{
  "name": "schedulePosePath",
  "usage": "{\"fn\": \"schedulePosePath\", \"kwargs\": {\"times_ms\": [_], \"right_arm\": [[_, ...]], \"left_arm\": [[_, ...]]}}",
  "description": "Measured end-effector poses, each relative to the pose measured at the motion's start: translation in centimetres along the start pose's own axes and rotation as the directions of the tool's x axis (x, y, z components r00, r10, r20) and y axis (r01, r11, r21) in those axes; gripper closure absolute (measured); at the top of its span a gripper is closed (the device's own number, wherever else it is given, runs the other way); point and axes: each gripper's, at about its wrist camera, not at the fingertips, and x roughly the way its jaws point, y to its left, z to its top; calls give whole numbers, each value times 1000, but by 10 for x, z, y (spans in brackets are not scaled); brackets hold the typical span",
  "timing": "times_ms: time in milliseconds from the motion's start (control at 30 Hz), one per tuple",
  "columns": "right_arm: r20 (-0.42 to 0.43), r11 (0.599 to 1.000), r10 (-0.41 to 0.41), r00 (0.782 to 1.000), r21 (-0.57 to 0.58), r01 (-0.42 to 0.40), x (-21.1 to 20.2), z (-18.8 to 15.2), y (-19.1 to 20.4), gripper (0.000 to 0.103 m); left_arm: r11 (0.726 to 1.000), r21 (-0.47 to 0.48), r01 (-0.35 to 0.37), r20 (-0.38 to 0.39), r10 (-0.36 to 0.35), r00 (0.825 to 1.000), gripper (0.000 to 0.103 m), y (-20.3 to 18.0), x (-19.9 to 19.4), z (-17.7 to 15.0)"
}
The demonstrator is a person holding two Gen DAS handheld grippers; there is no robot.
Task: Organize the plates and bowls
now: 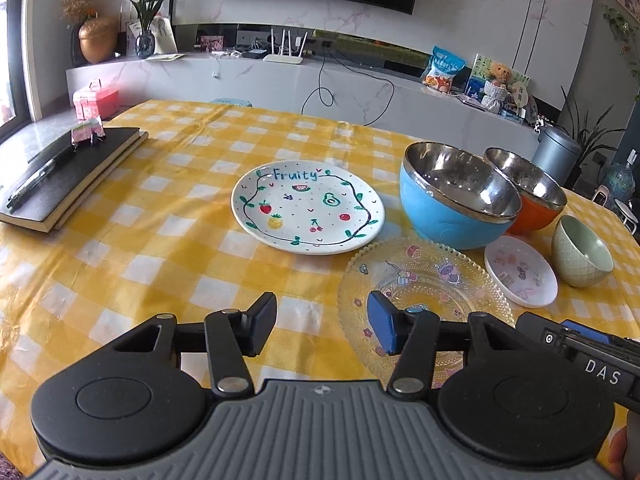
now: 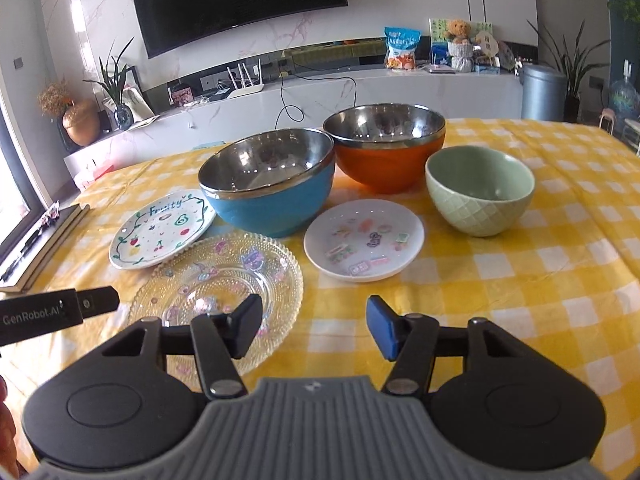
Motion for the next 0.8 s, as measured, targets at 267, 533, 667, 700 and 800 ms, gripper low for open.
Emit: {"fn": "schedulePosePath", "kwargs": {"times_ms": [267, 533, 667, 700, 800], "right_arm": [[-55, 994, 34, 998, 102, -28, 33, 7, -13, 54], [-62, 989, 83, 995, 127, -75, 45, 11, -10, 79], [-67, 985, 106, 992, 140, -96, 48, 10, -6, 87], [-66, 986, 104, 992, 137, -94, 48, 10, -5, 89], [-63, 985, 107, 992, 140, -97, 49, 10, -4, 92]], "left_arm": [[998, -33, 47, -46, -49, 998, 40, -4, 28, 4], [995, -58, 82, -57, -85, 995, 69, -2, 39, 5], [992, -72, 103, -58, -108, 993, 81, -2, 40, 5], [992, -75, 106, -58, -110, 992, 83, -1, 40, 5], [991, -79, 109, -58, -114, 992, 86, -2, 41, 7]]}}
